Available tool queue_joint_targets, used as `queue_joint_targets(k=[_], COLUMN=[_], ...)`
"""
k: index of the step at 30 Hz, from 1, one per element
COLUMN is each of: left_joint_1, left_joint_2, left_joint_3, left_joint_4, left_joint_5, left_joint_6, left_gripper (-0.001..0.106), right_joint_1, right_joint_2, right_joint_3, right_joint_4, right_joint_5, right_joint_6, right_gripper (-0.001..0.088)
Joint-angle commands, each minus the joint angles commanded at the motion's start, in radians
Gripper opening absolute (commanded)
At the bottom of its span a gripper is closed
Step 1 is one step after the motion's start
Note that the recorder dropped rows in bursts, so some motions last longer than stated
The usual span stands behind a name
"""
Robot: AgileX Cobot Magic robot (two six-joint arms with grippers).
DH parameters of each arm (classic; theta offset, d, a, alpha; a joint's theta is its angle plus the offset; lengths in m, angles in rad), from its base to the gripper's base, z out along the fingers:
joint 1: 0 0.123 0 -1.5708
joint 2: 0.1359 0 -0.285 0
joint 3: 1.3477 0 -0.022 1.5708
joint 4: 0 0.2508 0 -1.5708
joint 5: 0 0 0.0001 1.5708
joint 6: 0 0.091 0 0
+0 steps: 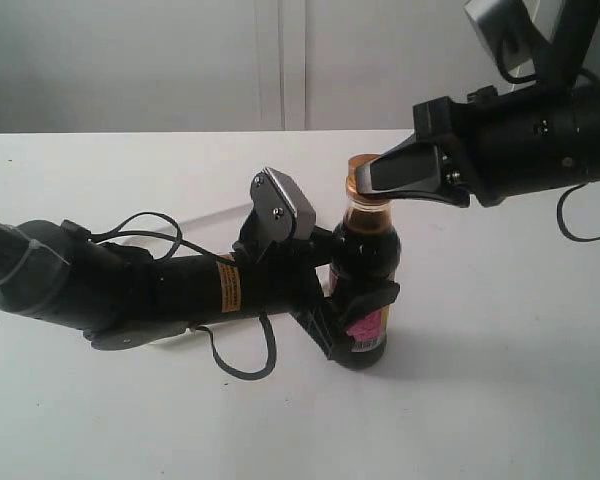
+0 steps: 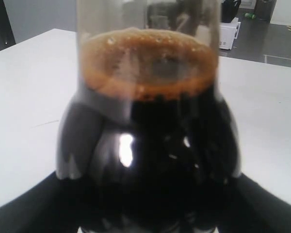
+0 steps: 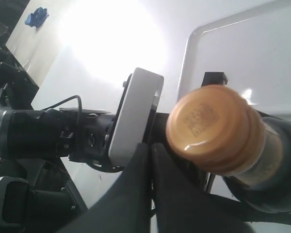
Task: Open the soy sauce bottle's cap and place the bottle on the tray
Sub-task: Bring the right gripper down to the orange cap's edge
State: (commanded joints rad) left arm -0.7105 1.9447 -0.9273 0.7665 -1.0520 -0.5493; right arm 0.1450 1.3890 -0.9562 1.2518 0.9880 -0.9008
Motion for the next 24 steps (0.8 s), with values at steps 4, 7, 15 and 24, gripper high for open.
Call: queue_joint_targets(k=[4, 7, 15, 24], left_joint_1=[0.0, 0.0, 0.0, 0.0], left_joint_2=[0.0, 0.0, 0.0, 0.0], left_joint_3=[0.0, 0.0, 0.0, 0.0], left_joint_4=[0.0, 0.0, 0.0, 0.0], left_joint_5=[0.0, 0.0, 0.0, -0.002], left_joint_6=[-0.006, -0.006, -0.006, -0.009], left_gripper=[0.0, 0.0, 0.0, 0.0], right_joint_1=[0.0, 0.0, 0.0, 0.026], right_joint_2=[0.0, 0.0, 0.0, 0.032], right_joint_3=[0.0, 0.002, 0.004, 0.004], right_joint_4=[-0.013, -0.018, -0.022, -0.017], right_joint_5=[0.019, 0.026, 0.013, 0.01], right_joint_6=[0.007, 0.009, 0.014, 0.022], right_gripper=[0.0, 0.0, 0.0, 0.0])
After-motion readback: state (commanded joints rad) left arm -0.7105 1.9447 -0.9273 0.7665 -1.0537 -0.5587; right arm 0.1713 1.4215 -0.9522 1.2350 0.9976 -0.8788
